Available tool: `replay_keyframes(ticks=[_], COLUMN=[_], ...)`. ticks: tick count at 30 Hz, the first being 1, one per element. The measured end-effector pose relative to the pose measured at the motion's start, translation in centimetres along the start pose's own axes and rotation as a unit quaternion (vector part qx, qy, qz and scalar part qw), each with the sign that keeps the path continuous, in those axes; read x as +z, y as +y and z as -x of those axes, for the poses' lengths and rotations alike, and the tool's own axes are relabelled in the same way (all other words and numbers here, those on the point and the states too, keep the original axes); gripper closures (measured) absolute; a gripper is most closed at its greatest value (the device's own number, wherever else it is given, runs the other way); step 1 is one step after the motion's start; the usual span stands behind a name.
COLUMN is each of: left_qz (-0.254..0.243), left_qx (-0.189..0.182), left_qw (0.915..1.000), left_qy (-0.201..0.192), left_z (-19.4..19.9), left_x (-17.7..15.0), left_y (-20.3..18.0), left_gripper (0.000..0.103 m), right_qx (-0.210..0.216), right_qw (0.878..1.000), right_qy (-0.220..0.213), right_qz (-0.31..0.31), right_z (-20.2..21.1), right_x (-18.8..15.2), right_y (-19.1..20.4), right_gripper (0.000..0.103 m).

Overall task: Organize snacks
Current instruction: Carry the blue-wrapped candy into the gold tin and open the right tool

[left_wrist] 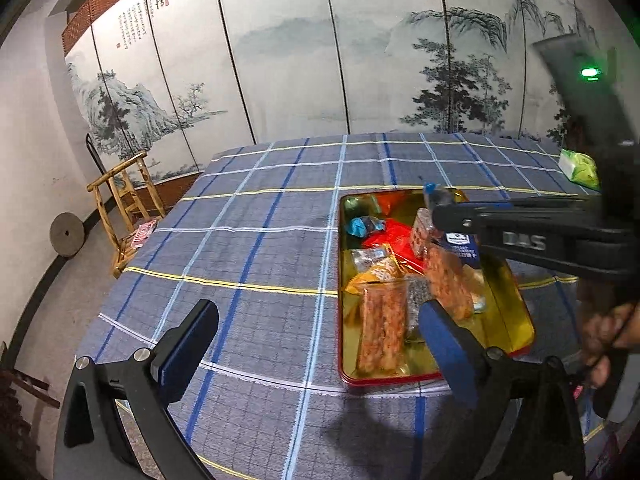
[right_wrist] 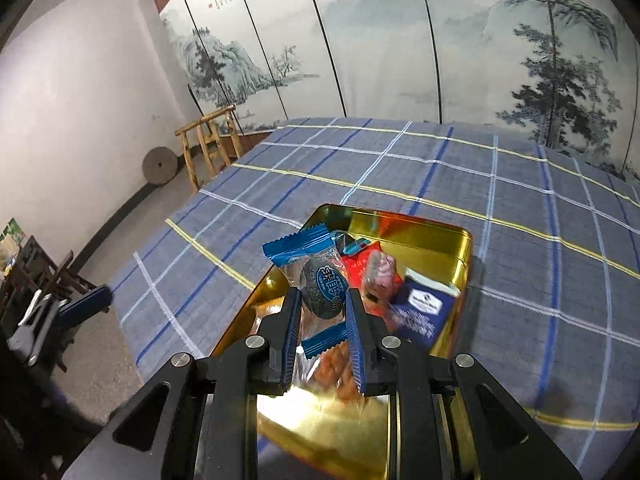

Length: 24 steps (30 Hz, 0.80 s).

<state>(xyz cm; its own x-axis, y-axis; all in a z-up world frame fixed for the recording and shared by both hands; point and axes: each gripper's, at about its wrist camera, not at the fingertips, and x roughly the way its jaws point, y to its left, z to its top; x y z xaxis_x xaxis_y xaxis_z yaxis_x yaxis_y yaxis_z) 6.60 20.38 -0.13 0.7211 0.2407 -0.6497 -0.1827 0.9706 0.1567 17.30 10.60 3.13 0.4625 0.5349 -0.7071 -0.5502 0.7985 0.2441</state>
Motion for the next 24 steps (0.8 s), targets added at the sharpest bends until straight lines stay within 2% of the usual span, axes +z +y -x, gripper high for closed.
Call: replay_keyframes(ticks=[4, 11, 24], left_qz=[-0.012, -0.001, 0.003], left_qx=[0.02, 0.022, 0.019], left_qw=[0.9997, 0.9997, 0.9996], left_qy=[-0.004, 0.013, 0.021], left_z=[-0.3, -1.4, -2.0], left_x=[0.1, 0.4, 0.8], left_y=[-0.3, 0.0, -0.4], left_gripper=[0.003, 0.003, 0.003], right_qx=[-0.008, -0.018, -0.018], right_qw=[1.0, 1.0, 1.0], right_qy=[0.009, 0.019, 0.007], right_qz=[-0.007, -0.009, -0.02], right_z=[-2.4, -5.1, -5.6], right_x=[1.1, 2.2, 2.8], right_y=[-0.2, -0.1, -0.7], right_gripper=[0.079, 0.079, 0.079])
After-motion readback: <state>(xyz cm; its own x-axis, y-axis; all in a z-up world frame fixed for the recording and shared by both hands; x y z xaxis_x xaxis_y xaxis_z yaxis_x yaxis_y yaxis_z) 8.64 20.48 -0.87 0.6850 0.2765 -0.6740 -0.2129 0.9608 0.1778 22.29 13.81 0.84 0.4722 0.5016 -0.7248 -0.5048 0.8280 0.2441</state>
